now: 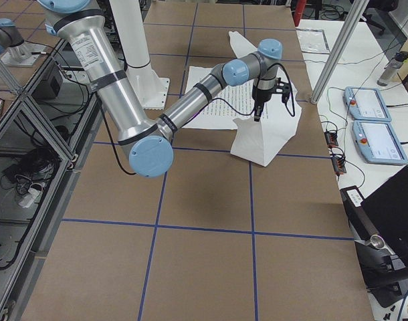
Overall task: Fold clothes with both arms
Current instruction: 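Lift the sleeve with the right gripper and carry it across the shirt body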
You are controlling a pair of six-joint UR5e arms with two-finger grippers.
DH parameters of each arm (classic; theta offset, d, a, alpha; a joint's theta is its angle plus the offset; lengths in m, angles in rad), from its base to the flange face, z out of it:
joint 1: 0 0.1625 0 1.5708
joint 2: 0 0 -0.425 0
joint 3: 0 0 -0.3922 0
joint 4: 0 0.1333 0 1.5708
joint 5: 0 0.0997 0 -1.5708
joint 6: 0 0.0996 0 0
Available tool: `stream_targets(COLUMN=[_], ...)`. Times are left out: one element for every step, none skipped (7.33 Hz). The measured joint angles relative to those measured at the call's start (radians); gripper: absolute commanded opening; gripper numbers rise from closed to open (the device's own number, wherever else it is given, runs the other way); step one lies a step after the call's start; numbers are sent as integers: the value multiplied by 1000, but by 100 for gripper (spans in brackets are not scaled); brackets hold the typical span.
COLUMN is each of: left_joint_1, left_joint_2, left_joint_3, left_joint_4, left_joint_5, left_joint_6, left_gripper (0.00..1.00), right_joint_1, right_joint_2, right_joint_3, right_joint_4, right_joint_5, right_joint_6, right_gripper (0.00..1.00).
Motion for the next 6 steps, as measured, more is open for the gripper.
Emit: stream_targets(left_joint_1=[0, 0, 0, 0, 0, 0], left_joint_2=[0, 1, 1, 1, 2, 2], left_joint_3=[-1, -1, 0, 0, 0, 1], left_joint_4=[0, 0, 0, 0, 0, 1], left_joint_5=[0, 0, 0, 0, 2, 3], left_joint_6=[-1, -2, -2, -2, -2, -2], left_gripper=[100, 100, 100, 100, 100, 100], right_joint_1=[-9, -24, -52, -93, -144, -206], right_joint_2=[89, 192, 313, 435, 535, 608], right_joint_3=[-46, -118, -220, -336, -449, -559], right_joint_4=[-25, -34, -35, -26, 19, 120], right_joint_5=[-10, -17, -32, -56, -85, -130], right_joint_6=[1, 26, 80, 134, 195, 283], right_gripper=[0, 0, 0, 0, 0, 0])
